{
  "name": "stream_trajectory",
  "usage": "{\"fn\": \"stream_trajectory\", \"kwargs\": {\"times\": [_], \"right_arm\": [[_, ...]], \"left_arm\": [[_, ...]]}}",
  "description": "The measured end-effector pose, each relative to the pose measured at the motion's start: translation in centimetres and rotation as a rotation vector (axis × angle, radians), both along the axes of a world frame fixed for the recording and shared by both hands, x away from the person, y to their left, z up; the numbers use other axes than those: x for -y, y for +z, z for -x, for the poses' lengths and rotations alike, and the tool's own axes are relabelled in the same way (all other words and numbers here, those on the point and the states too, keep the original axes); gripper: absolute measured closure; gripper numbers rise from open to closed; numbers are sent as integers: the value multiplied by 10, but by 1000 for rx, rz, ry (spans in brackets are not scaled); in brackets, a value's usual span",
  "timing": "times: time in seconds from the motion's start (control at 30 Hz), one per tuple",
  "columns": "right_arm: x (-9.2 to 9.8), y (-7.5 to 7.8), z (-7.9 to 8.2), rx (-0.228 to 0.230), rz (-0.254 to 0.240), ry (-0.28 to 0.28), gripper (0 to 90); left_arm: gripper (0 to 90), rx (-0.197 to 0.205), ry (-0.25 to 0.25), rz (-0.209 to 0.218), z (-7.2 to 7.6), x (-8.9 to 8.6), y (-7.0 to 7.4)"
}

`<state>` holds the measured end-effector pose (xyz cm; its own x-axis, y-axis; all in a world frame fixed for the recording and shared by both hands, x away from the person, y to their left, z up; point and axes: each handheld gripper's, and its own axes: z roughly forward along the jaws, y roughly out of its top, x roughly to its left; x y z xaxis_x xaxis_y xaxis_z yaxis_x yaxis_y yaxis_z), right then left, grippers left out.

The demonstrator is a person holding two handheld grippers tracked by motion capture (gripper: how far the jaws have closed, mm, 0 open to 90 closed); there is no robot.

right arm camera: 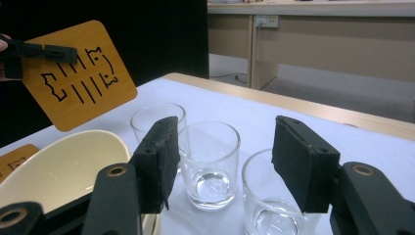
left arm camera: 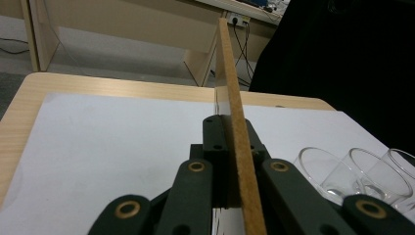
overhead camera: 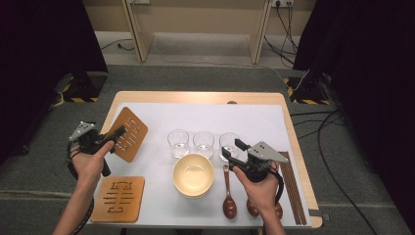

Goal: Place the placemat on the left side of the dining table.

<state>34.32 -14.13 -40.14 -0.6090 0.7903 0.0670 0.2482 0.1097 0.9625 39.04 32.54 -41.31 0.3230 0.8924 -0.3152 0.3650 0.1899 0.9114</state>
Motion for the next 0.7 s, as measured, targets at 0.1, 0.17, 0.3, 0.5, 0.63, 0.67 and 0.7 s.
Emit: {"fn": "stream_trajectory", "kwargs": {"times": [0.1,0.17,0.3,0.5,0.63,0.67,0.7], "right_arm": [[3,-5,-2,-3,10,-8,425],[5,-7,-4,-2,15,-17,424],[10,-10,-4,-9,25,-33,421],[16,-13,-5,-17,18,-50,421],[17,-13,-4,-16,11,-51,422],[18,-13,-4,-20,8,-52,422],[18,-14,-4,-23,3,-54,425]], "left_arm": [[858,1,2,1,-3,1,-1],[858,-1,6,5,-4,1,-2],[858,-6,15,5,-7,0,-3],[858,-8,26,0,-13,2,-4],[858,-10,35,-1,-20,4,-6],[858,-9,40,-3,-22,5,-6],[858,-10,43,-6,-23,6,-7]]}}
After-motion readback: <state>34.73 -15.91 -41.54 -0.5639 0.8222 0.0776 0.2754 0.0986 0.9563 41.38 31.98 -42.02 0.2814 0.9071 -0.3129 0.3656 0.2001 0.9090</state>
